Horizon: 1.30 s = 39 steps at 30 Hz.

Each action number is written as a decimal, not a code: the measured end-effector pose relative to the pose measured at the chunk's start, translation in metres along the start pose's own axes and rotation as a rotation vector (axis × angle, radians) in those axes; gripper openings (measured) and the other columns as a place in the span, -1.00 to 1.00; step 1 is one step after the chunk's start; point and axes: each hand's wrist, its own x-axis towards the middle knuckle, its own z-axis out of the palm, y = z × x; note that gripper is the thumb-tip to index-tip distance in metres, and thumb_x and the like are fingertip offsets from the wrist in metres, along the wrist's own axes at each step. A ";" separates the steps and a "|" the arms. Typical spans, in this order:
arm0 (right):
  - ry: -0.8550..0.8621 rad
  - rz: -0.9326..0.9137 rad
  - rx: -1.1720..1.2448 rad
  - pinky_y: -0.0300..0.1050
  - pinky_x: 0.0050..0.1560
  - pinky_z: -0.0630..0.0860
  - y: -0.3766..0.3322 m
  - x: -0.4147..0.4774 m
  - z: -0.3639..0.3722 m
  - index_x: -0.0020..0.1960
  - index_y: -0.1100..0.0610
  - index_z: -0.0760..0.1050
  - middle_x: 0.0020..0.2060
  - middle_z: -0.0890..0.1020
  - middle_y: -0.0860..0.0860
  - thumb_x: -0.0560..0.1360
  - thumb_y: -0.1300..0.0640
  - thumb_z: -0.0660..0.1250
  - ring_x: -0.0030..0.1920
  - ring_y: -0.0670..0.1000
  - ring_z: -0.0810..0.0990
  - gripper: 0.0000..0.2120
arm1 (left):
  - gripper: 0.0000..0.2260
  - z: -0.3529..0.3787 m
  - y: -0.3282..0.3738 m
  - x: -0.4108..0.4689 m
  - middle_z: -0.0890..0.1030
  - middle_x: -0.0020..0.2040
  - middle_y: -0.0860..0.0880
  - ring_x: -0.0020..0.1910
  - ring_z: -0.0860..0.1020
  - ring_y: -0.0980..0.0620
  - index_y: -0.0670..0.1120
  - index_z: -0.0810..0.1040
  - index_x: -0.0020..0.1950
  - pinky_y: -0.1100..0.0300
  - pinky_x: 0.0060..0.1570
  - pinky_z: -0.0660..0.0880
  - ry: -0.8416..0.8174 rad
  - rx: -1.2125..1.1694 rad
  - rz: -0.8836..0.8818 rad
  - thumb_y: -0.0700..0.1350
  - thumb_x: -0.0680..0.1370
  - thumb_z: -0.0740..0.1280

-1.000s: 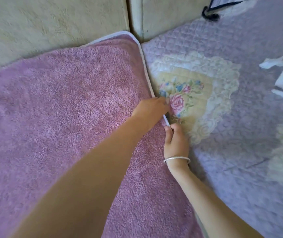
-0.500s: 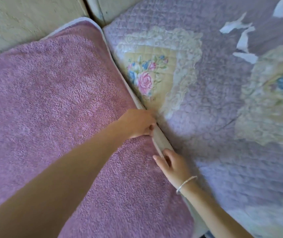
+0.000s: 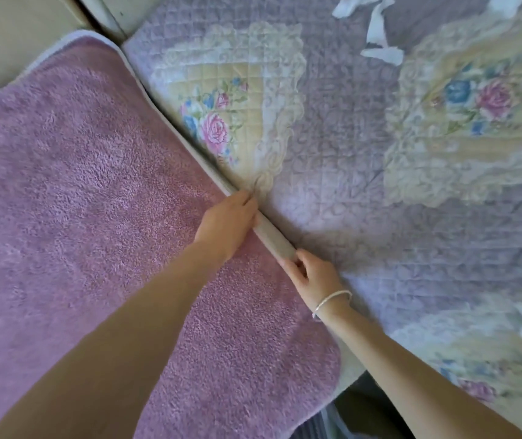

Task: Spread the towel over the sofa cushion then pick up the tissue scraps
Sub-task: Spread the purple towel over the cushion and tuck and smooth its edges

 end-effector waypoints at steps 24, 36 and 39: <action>0.116 0.266 0.035 -0.02 0.30 0.36 -0.026 -0.076 -0.012 0.45 0.14 0.18 0.34 0.42 0.11 0.54 -0.04 0.20 0.32 0.12 0.42 -0.46 | -0.37 -0.026 0.038 -0.090 0.35 0.43 -0.01 0.40 0.33 -0.02 -0.04 0.20 0.48 0.05 0.35 0.28 -0.139 -0.654 -0.181 0.05 0.49 0.36; 0.454 0.187 0.447 -0.08 0.36 0.28 -0.131 -0.221 -0.150 0.45 0.17 0.17 0.39 0.35 0.11 0.54 0.12 0.26 0.40 0.08 0.33 -0.47 | -0.45 -0.172 0.116 -0.199 0.36 0.40 0.00 0.40 0.32 0.02 -0.06 0.24 0.45 0.17 0.24 0.29 0.046 -1.075 0.000 -0.07 0.51 0.36; 0.572 0.171 0.503 -0.10 0.32 0.30 -0.139 -0.266 -0.189 0.44 0.19 0.18 0.37 0.37 0.14 0.52 0.16 0.28 0.38 0.08 0.35 -0.46 | -0.48 -0.205 0.151 -0.213 0.39 0.39 -0.03 0.37 0.36 0.00 -0.08 0.27 0.42 0.19 0.21 0.31 0.077 -1.068 0.073 -0.10 0.50 0.36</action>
